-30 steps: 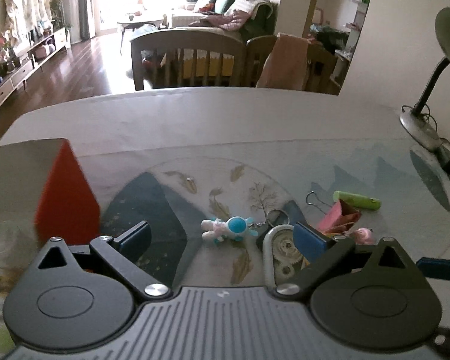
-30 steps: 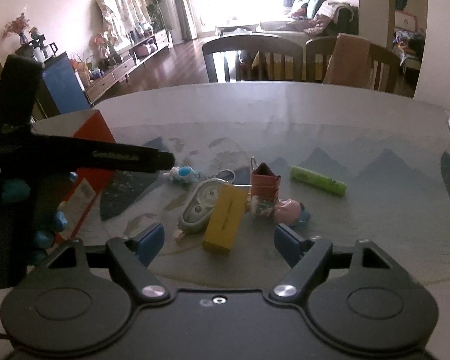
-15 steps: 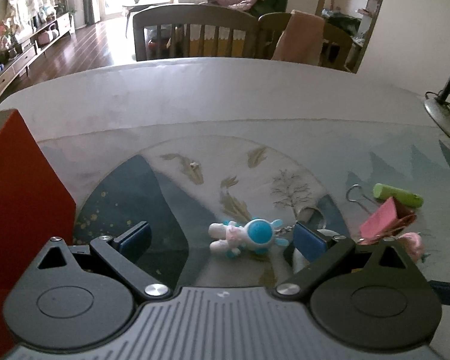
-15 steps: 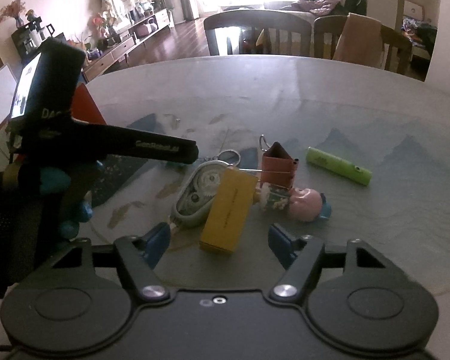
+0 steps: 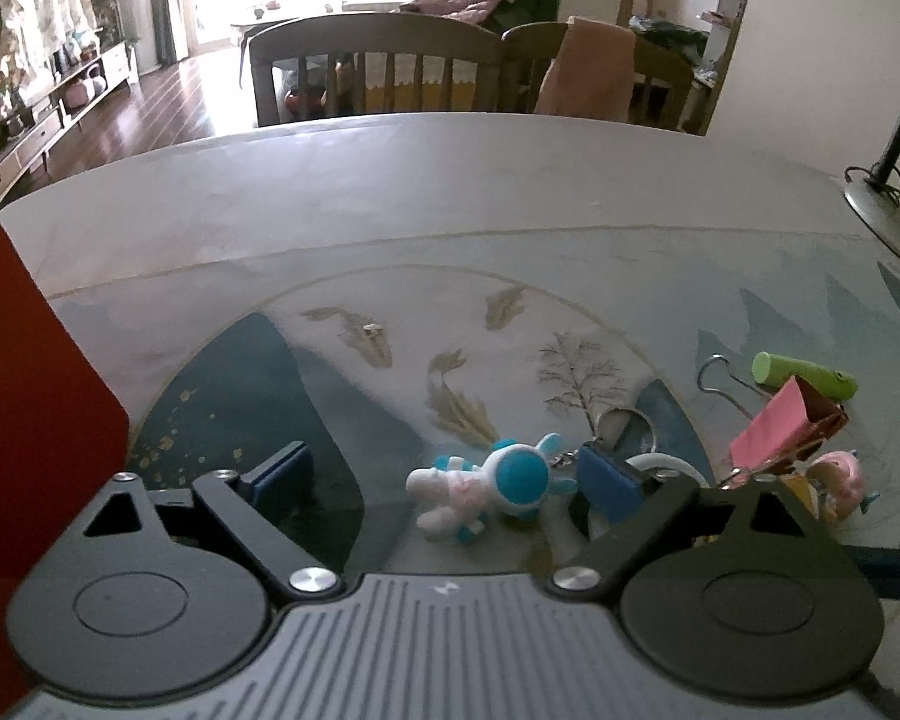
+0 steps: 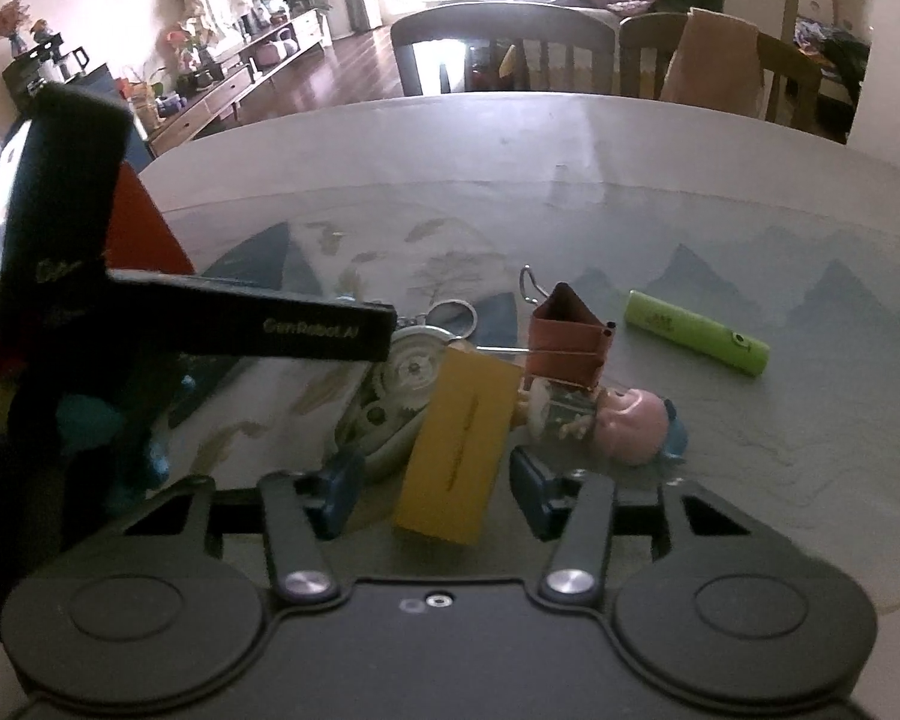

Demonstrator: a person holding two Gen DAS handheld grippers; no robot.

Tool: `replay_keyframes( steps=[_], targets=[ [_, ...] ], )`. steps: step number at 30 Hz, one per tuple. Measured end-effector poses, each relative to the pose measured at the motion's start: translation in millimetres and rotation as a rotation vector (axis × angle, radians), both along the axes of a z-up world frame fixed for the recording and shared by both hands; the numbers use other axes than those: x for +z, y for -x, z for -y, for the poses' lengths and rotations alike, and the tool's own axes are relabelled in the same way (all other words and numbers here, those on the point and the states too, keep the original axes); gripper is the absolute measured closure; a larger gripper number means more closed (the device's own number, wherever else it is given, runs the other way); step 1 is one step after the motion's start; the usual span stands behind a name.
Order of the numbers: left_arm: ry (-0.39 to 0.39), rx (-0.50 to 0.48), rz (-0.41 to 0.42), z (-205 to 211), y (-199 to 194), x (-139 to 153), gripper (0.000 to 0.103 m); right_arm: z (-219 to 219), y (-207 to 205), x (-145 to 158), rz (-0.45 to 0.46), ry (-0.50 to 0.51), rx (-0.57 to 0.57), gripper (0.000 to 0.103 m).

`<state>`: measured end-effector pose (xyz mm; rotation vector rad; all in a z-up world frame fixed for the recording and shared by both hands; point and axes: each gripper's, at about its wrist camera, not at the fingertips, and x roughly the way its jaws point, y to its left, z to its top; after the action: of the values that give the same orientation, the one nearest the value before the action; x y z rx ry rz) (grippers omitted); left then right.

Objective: Organize rigid objects

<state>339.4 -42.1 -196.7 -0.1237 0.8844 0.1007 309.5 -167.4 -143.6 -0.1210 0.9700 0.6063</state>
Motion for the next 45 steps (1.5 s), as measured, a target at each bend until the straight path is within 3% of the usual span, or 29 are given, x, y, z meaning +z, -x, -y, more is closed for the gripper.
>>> replay_keyframes(
  steps=[9,20,23,35,45],
  targets=[
    [0.036,0.008,0.016,4.6,3.4,7.7,0.057,-4.0,-5.5,-7.5,-0.017,0.015,-0.028,0.068],
    [0.05,0.006,-0.01,1.7,5.4,10.3,0.058,4.9,-0.6,-3.0,-0.035,-0.026,-0.045,0.075],
    [0.072,0.014,-0.019,-0.8,9.0,12.5,0.07,9.1,3.3,0.1,-0.045,-0.038,-0.047,0.075],
    [0.082,-0.007,-0.049,2.4,33.6,14.1,0.072,26.7,20.5,13.9,-0.05,-0.075,-0.064,0.075],
    [0.152,-0.003,-0.039,-2.6,67.3,38.9,0.072,44.9,35.5,32.5,-0.043,-0.129,-0.091,0.075]
  ],
)
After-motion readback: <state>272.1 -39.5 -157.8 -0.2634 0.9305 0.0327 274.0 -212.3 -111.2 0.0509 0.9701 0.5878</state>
